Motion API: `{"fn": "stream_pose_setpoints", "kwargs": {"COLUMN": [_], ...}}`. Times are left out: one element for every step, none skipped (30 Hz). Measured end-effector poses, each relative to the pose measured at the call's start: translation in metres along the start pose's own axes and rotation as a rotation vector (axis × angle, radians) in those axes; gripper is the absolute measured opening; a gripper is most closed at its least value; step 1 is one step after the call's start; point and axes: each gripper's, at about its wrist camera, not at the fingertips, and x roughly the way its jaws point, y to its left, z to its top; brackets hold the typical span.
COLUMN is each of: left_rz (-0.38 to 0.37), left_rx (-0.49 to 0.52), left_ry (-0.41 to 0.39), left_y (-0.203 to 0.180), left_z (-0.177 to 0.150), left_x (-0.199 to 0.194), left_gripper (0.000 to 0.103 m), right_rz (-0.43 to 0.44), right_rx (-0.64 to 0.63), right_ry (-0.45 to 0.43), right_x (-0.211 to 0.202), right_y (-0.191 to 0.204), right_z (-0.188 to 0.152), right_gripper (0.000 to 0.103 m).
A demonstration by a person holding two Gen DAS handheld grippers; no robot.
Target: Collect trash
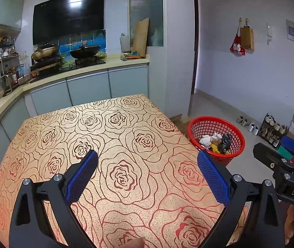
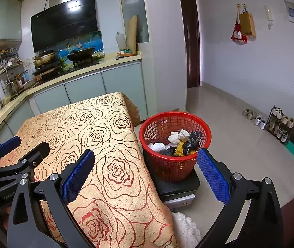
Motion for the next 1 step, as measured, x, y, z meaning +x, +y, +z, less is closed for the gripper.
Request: {"fn": "stream_pose_setpoints", "kwargs": {"left_rz": [0.002], "left_rx": [-0.002], "left_ry": [0.002], "left_y": [0.0013], "left_z": [0.0002], "left_x": [0.0009], "left_gripper": [0.093], "right_rz": [0.001], "right_rx": [-0.002], "right_ry": [0.000], "right_x": [0.0003], "right_y": [0.0010], "right_z": [-0.0002], "right_gripper": [0.096]}}
